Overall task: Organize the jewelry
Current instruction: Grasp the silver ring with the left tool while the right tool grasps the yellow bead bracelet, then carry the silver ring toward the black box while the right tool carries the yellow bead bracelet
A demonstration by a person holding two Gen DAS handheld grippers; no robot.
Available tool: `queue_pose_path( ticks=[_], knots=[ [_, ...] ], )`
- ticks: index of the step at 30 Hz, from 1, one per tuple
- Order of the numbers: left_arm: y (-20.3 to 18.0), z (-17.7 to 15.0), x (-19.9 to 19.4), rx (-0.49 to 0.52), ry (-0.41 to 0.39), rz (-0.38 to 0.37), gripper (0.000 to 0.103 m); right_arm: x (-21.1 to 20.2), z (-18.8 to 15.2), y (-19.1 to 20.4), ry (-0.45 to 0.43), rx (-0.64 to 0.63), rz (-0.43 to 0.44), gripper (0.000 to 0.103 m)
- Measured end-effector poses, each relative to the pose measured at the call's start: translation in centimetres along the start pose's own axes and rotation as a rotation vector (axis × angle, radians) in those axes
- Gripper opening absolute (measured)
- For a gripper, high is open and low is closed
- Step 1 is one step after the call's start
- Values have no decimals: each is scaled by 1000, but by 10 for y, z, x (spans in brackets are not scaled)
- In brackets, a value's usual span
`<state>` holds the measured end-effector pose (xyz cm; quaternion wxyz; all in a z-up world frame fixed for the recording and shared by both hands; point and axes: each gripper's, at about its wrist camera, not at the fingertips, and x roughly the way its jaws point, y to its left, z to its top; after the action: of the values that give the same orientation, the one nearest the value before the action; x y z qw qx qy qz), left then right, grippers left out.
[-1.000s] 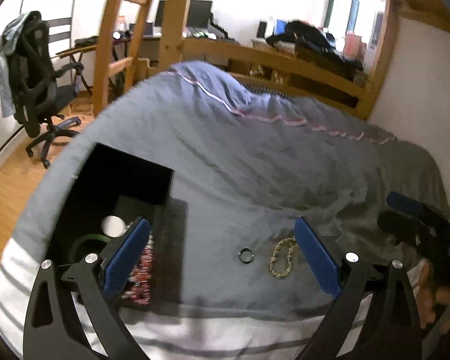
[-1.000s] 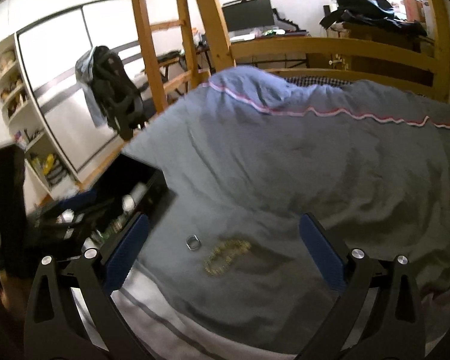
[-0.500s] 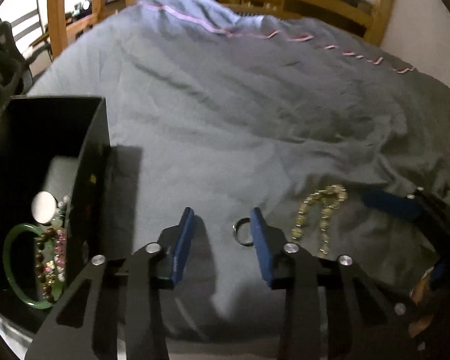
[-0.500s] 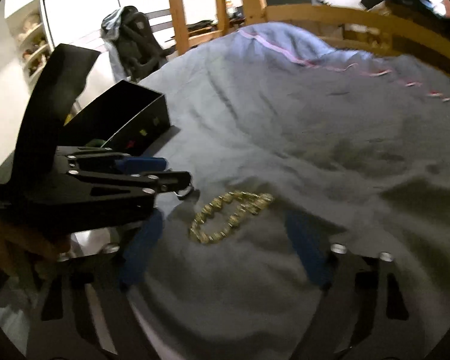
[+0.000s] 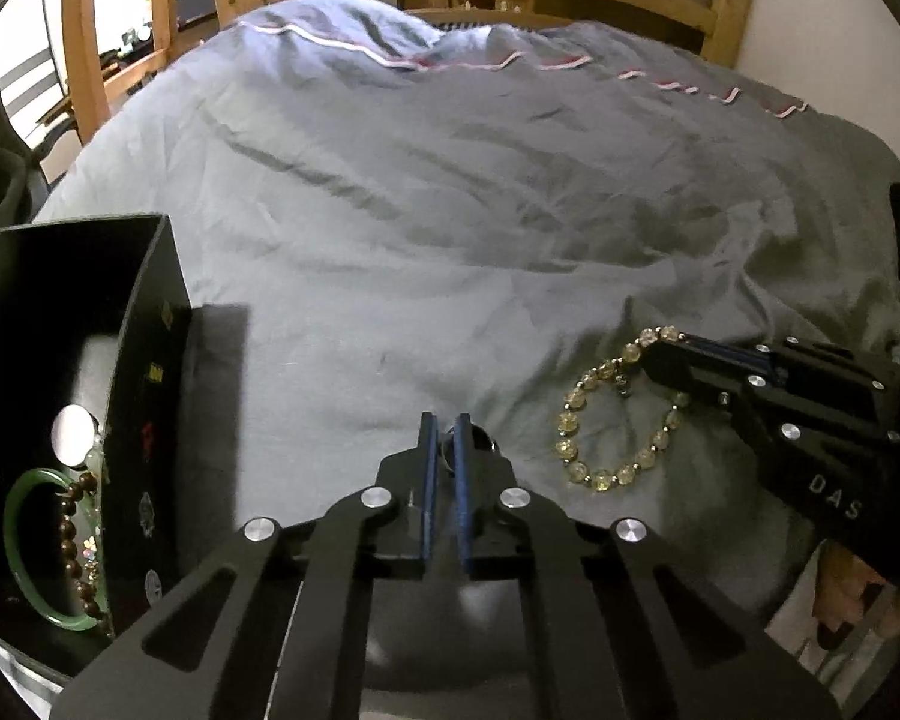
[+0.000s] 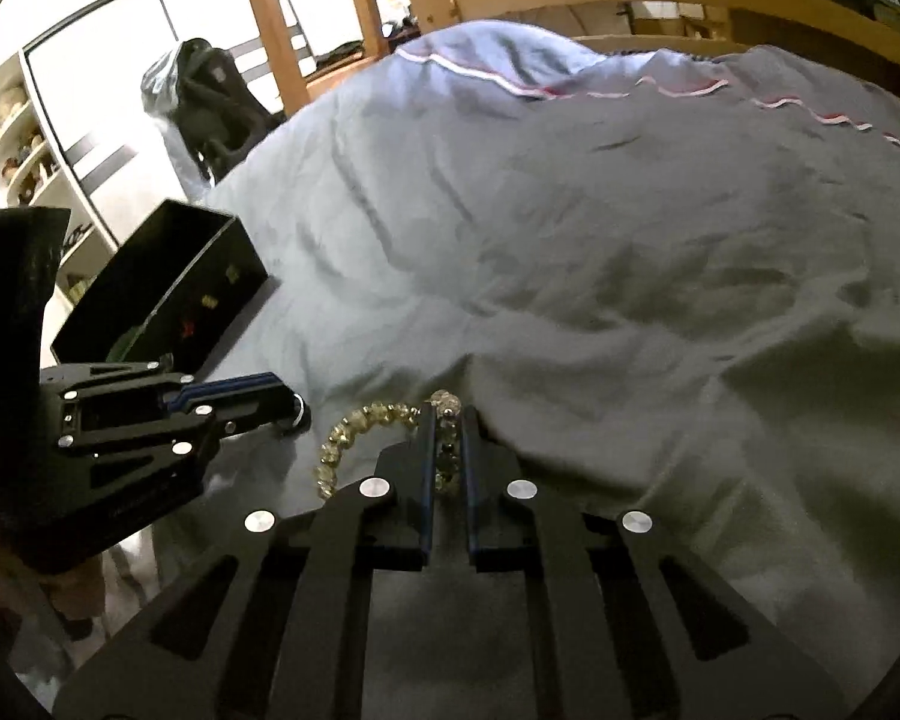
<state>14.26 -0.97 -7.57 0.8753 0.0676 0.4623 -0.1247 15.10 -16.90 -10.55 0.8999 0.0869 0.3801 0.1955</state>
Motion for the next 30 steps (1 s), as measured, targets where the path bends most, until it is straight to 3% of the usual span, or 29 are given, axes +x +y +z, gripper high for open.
queue_pose_path(
  ticks=[5, 7, 9, 14, 16, 30],
  knots=[
    [2, 2, -1, -26, 4, -35, 8, 1, 4, -3, -14, 25, 14, 8],
    [-1, 0, 1, -21, 18, -47, 25, 3, 4, -6, -12, 40, 16, 8],
    [-5, -2, 8, -1, 34, -31, 30, 7, 3, -9, 0, 58, 24, 8],
    [-6, -4, 12, 6, 40, -30, 30, 9, 1, -12, 8, 74, 29, 8],
    [-3, -4, 11, -4, 37, -31, 20, 9, 1, -12, 7, 73, 30, 8],
    [-1, 4, -17, -15, -44, -16, 20, -16, 10, 3, -56, 42, 47, 8]
  ],
)
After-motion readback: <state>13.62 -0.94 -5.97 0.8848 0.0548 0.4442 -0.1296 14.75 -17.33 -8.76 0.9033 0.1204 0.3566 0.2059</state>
